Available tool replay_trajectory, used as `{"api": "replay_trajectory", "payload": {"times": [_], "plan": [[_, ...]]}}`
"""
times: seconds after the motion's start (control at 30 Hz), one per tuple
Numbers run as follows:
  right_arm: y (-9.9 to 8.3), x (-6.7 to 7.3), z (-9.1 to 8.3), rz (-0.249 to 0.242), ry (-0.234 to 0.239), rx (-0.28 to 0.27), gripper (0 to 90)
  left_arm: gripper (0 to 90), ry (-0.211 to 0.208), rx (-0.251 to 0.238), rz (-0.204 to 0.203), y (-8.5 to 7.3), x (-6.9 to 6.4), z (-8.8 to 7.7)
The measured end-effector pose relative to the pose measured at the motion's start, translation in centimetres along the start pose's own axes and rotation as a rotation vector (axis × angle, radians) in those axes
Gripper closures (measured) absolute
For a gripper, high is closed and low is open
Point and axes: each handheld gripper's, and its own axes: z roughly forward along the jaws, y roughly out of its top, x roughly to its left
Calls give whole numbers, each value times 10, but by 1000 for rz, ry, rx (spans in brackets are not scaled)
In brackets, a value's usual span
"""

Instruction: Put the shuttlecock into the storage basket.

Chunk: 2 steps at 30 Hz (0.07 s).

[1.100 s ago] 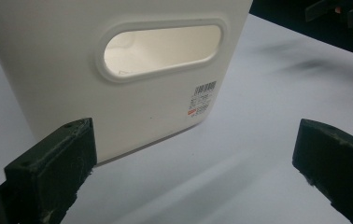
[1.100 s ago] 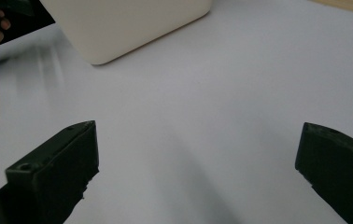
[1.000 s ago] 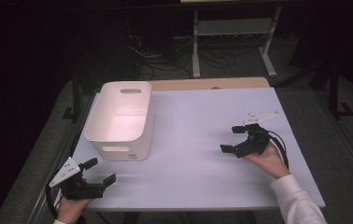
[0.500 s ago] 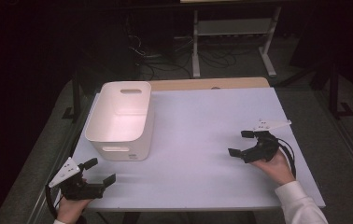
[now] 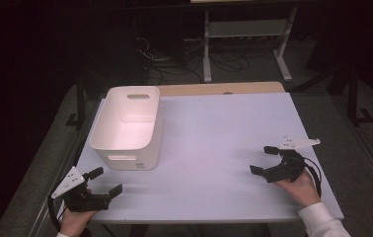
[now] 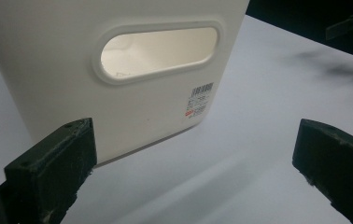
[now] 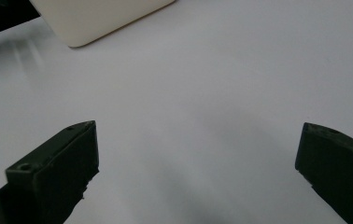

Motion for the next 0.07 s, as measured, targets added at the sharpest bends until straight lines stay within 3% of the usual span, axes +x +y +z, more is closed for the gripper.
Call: {"api": "replay_trajectory", "payload": {"times": [0.07], "plan": [[-1, 1, -1, -1, -4, -2, 0, 0, -1, 1, 1, 0, 0, 0]]}}
